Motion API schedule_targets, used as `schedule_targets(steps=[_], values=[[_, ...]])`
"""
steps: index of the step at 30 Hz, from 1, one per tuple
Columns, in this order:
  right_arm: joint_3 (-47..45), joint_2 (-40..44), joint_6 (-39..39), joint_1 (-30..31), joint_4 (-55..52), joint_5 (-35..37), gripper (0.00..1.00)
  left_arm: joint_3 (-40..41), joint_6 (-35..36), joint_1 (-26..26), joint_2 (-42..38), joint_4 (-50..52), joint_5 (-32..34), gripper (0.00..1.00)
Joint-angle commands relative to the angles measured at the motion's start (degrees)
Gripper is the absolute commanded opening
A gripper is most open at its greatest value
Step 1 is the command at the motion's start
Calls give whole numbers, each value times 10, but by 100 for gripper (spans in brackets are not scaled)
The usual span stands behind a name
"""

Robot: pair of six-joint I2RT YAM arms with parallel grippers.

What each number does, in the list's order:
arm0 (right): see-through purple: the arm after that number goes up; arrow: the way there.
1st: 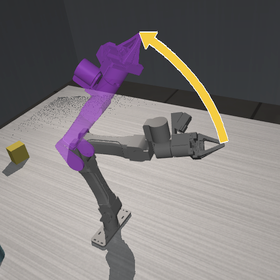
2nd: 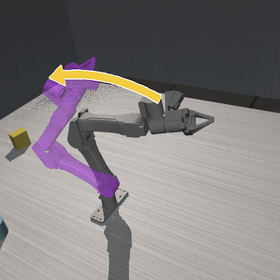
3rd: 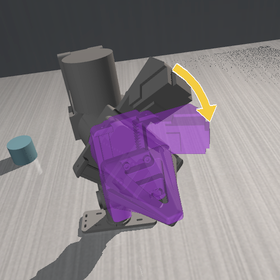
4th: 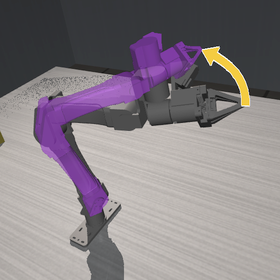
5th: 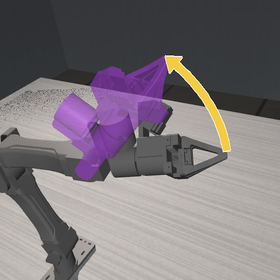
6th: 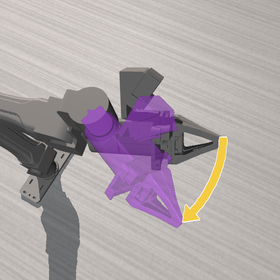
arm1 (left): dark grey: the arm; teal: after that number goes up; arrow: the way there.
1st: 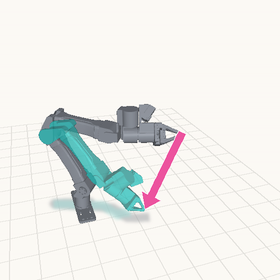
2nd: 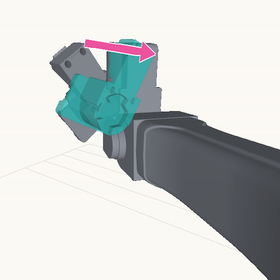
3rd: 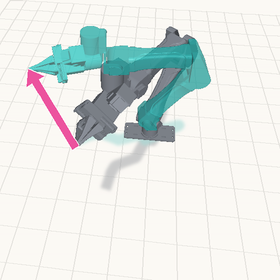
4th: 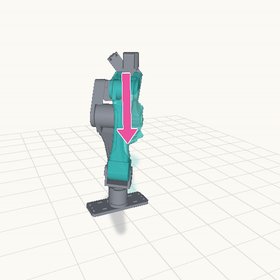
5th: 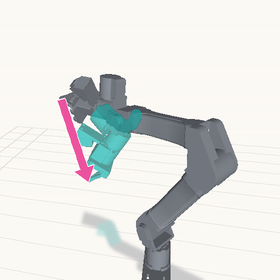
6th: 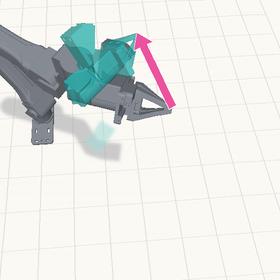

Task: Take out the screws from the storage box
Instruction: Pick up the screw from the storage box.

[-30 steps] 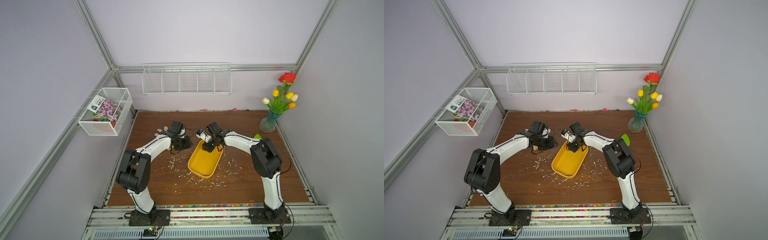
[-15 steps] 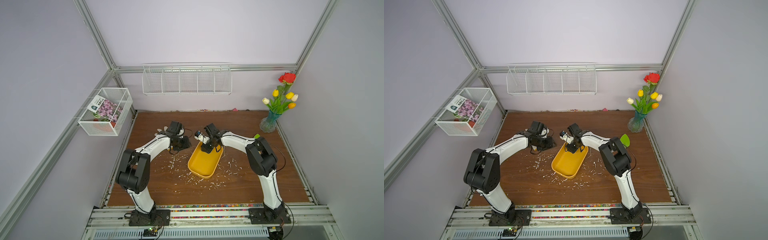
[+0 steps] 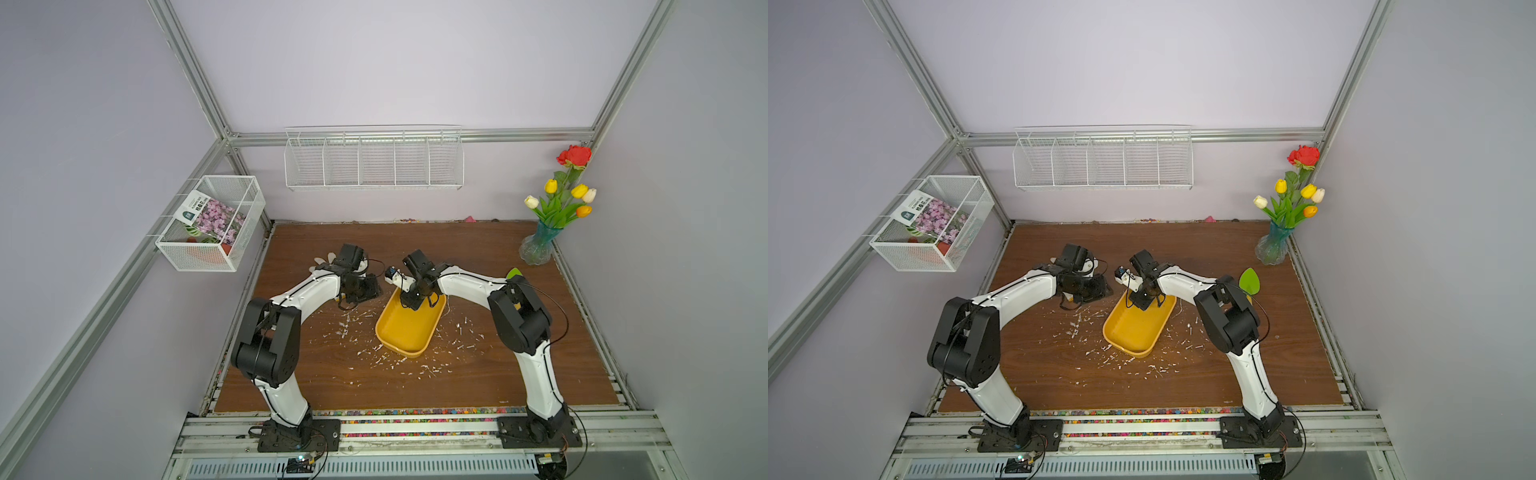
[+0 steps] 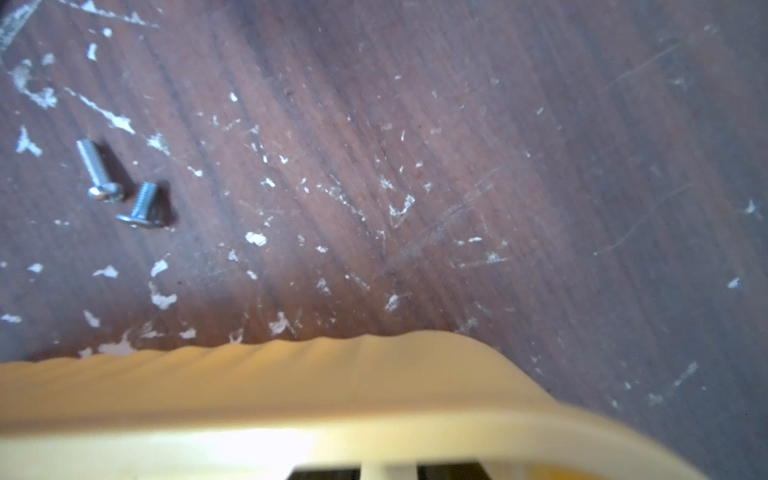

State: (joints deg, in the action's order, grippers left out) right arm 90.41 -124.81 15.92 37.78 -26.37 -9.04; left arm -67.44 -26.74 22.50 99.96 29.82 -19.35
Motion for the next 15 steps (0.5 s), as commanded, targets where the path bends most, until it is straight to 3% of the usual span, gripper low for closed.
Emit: schedule_targets(steps=[1,10,15], values=[[-19,-14,-4,3,-44,15,21,6,4,-3,3,-7,-4,47],[-41,37,-42,-2,2,1,4,2,4,-3,3,-6,-8,47],[-39,63,-80,-17,11,-24,10,4,3,-2,-1,-6,-6,47]])
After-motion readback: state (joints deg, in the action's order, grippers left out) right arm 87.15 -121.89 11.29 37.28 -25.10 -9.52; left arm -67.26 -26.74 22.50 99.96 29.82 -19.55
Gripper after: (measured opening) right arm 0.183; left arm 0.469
